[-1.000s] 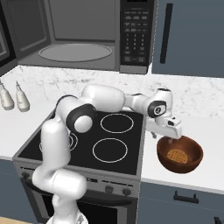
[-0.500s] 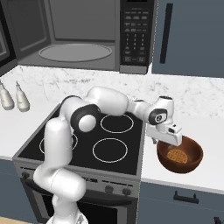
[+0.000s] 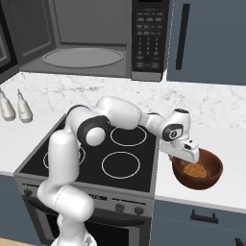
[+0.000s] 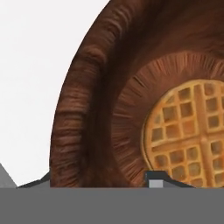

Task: Open the microwave, place the bowl with waffle inside the microwave, then close the microwave door and turn it on.

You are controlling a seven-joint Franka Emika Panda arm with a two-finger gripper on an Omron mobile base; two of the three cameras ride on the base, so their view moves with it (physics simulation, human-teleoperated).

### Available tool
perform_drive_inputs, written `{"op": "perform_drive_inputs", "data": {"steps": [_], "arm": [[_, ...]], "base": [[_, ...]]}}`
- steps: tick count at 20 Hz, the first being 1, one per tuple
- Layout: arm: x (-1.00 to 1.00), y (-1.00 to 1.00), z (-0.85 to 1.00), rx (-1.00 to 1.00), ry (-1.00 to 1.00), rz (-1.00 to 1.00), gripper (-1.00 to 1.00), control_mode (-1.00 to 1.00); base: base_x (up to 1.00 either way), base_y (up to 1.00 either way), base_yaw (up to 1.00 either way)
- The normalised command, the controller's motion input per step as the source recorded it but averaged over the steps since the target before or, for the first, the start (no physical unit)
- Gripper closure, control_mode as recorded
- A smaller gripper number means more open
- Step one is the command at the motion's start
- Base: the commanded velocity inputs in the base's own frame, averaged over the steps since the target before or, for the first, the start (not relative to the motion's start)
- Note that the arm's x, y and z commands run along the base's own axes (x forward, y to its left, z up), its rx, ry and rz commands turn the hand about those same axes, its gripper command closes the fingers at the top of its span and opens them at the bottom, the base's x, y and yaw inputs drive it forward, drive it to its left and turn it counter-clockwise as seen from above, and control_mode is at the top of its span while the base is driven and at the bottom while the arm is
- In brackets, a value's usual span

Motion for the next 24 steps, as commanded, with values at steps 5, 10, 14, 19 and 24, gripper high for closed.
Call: {"op": "perform_drive_inputs", "data": {"steps": [5, 10, 14, 19, 24], "arm": [[-0.15, 0.04, 0.0, 0.0, 0.0, 0.04, 1.0, -1.0], [-0.6, 0.37, 0.33, 0.0, -0.18, 0.36, 1.0, -1.0], [-0.38, 0.68, 0.88, -0.01, -0.23, 0.59, 1.0, -1.0], [0.0, 0.53, 0.8, -0.05, -0.17, 0.8, 1.0, -1.0], [0.0, 0.36, 0.57, -0.05, -0.35, 0.79, 1.0, -1.0]], "base": [[0.0, 0.0, 0.0], [0.0, 0.0, 0.0], [0.0, 0.0, 0.0], [0.0, 0.0, 0.0], [0.0, 0.0, 0.0]]}}
